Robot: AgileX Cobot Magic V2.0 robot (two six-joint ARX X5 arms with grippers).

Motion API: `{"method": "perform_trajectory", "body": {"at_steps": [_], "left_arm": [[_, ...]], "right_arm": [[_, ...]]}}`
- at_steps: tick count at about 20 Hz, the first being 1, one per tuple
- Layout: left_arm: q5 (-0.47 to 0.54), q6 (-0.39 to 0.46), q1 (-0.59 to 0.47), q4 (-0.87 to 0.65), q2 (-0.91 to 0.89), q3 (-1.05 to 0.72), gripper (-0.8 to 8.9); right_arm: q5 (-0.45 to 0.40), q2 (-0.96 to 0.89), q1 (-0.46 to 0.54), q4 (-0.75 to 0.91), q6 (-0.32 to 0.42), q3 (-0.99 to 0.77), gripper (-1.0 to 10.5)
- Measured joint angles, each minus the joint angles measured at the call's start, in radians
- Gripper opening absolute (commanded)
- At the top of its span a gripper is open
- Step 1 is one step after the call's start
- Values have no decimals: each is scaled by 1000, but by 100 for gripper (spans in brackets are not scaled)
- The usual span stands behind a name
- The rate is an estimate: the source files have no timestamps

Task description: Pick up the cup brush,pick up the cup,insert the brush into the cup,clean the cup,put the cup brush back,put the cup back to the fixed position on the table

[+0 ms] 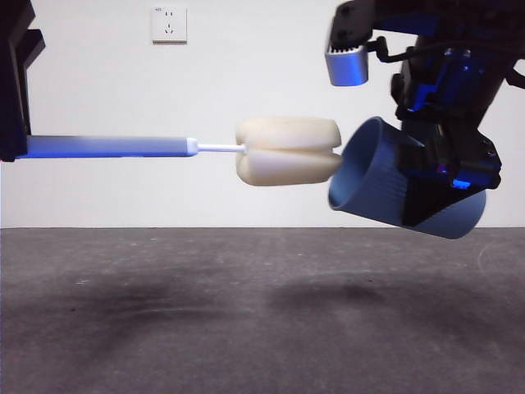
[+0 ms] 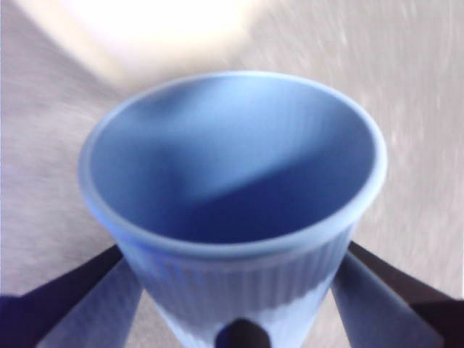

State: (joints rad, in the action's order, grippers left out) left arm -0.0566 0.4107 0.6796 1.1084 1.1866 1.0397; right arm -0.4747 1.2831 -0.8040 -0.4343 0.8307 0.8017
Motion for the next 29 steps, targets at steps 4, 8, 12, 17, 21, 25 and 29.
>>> {"method": "perform_trajectory", "body": {"at_steps": [4,8,12,17,21,25,29], "left_arm": [[0,-10,33,-4,63,0,-9],[-39,-41,83,-90,131,0,-9],[-48,-85,127,-161,169,0,-9],[-32,-119,142,-162,178,0,-9],[17,-126,122,-122,170,0,-9],[27,-131,91,-66,143,0,-9],[46,-130,80,-47,137,0,-9]], "right_arm": [[-16,2,-63,-1,28,0,-17],[-30,40,-135,-27,44,0,-17],[-31,80,-227,-21,56,0,-17],[-52,116,-251,-29,57,0,-17],[-109,116,-220,-31,58,0,-17],[-132,116,-134,-46,55,0,-17],[-134,116,-104,-44,55,0,-17]]}}
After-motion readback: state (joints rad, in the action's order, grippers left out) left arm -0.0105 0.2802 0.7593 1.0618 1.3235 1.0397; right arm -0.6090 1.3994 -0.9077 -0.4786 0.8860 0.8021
